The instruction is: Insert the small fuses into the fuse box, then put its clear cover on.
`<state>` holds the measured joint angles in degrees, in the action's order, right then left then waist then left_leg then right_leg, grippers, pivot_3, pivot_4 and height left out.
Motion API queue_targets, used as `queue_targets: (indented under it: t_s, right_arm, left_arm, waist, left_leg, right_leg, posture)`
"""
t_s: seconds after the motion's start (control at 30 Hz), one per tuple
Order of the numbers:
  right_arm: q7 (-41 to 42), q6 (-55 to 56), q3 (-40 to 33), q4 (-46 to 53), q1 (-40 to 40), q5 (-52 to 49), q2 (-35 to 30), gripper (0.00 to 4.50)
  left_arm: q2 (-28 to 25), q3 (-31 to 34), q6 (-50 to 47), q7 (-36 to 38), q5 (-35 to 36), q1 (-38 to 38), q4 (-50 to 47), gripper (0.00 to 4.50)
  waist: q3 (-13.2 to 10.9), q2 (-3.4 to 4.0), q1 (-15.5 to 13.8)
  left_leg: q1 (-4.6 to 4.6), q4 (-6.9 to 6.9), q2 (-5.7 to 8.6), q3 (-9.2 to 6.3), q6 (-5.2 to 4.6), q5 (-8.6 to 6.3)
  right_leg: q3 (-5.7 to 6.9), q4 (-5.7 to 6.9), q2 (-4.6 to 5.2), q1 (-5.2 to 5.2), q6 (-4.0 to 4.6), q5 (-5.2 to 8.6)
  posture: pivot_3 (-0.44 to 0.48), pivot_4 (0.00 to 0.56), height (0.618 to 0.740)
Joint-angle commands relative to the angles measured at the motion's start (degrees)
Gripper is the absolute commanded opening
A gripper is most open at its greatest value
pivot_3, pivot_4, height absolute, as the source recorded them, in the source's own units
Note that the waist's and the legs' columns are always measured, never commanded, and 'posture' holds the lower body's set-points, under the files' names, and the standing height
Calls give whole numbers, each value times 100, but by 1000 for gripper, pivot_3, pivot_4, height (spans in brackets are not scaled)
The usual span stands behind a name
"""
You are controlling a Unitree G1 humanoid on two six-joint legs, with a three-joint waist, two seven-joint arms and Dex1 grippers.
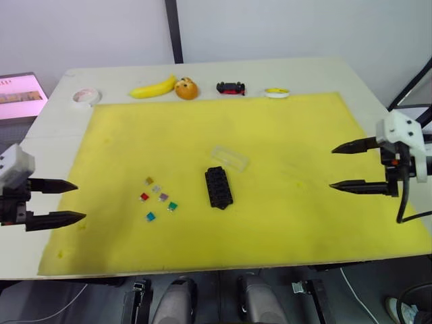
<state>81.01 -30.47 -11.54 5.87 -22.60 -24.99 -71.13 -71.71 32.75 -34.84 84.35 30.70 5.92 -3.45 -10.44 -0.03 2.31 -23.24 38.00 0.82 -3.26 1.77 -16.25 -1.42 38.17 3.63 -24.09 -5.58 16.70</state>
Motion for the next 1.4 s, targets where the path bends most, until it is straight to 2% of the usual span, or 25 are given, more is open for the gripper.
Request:
queue_targets:
  t_s: [0.03,0.53,0.9,1.03,1.17,1.3,1.4]
  right_arm:
    - [-29,42,-189,92,12,-32,-146,4437]
    - [-259,-136,-155,252,21,-122,-77,4437]
    - [-971,-545,87,797,-323,-257,330,4437]
    - [-1480,-820,471,1542,-663,-393,818,4437]
    - [-2007,-1360,812,2144,-1152,-632,1313,4437]
    - [-2542,-1774,1285,2543,-1777,-786,1951,4437]
    - [-2911,-1972,1542,2467,-2132,-667,2311,4437]
  left_arm:
    - [-12,70,-5,6,59,-90,1,4500]
    - [6,-170,-200,-134,144,-383,18,4500]
    - [211,-324,-1048,-253,721,-477,-185,4500]
    - [564,-407,-2078,-656,1414,-486,-605,4500]
    - [1207,-149,-3131,-1568,2094,-555,-740,4500]
    - [1703,37,-4646,-2266,2962,-732,-379,4500]
    - [1903,264,-5409,-2721,3242,-982,-69,4500]
  waist:
    - [0,0,1]
    - [0,0,4]
    - [1,0,0]
    - [2,1,5]
    - [2,0,20]
    - [6,-6,4]
    - [12,-16,-18]
  left_leg:
    - [0,0,0,0,0,0]
    - [0,2,0,1,0,0]
    - [0,4,0,0,0,0]
    - [0,6,1,-1,0,0]
    - [-4,7,-4,-3,0,0]
    - [-9,16,-1,-9,2,1]
    - [-10,19,0,-14,3,2]
  right_leg:
    - [0,0,0,0,0,0]
    - [-1,4,-1,-1,0,0]
    - [-1,7,-1,-2,0,0]
    - [-3,11,1,-2,0,0]
    - [-6,21,-1,-13,0,0]
    - [-4,29,2,-21,0,0]
    - [-2,34,3,-21,0,0]
  posture:
    - [0,150,740]
    - [0,150,740]
    - [0,150,740]
    - [0,150,740]
    - [0,150,740]
    - [0,150,740]
    - [0,150,740]
